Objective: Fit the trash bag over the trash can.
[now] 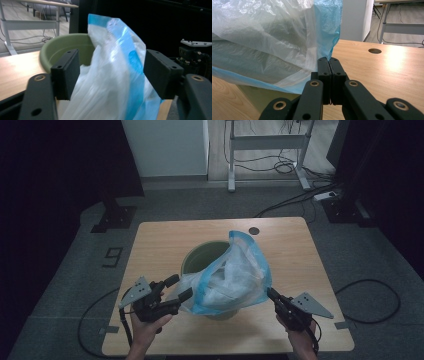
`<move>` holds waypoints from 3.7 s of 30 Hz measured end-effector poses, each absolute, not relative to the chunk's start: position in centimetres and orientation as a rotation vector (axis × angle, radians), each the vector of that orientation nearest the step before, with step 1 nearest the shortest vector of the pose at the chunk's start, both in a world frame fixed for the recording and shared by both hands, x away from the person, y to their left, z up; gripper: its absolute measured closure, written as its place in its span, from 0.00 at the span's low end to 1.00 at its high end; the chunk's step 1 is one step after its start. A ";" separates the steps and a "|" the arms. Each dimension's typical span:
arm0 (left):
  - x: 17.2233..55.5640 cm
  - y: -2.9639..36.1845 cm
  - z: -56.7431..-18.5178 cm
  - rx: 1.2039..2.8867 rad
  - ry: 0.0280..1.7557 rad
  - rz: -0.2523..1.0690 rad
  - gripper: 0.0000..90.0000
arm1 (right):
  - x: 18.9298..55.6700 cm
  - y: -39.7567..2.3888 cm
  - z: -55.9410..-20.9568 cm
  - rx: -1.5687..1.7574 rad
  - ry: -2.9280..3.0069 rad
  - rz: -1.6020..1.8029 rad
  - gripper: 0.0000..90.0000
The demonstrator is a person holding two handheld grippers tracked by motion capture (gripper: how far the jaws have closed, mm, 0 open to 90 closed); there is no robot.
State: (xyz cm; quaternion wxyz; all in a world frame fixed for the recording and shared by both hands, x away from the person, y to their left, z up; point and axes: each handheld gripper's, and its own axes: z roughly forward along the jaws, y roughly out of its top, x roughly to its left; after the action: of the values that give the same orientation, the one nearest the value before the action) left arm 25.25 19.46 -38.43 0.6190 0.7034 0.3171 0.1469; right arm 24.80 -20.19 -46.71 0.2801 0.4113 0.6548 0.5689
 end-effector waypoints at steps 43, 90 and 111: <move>31.8 23.0 -39.6 1.551 0.983 0.403 1.00 | 25.5 -21.8 -46.0 1.112 1.733 1.487 0.95; 30.4 26.0 -41.1 1.573 0.854 0.353 0.57 | 27.7 -20.4 -49.3 1.185 1.833 1.399 0.94; 35.3 24.0 -40.3 1.714 0.870 0.257 0.58 | 27.3 -21.1 -47.9 1.129 1.794 1.433 0.84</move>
State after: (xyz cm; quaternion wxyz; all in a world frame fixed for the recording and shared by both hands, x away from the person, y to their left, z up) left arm 35.29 24.01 -40.31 0.5654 0.7290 0.3701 0.1092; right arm 27.35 -21.08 -47.91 0.2873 0.4227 0.6717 0.5363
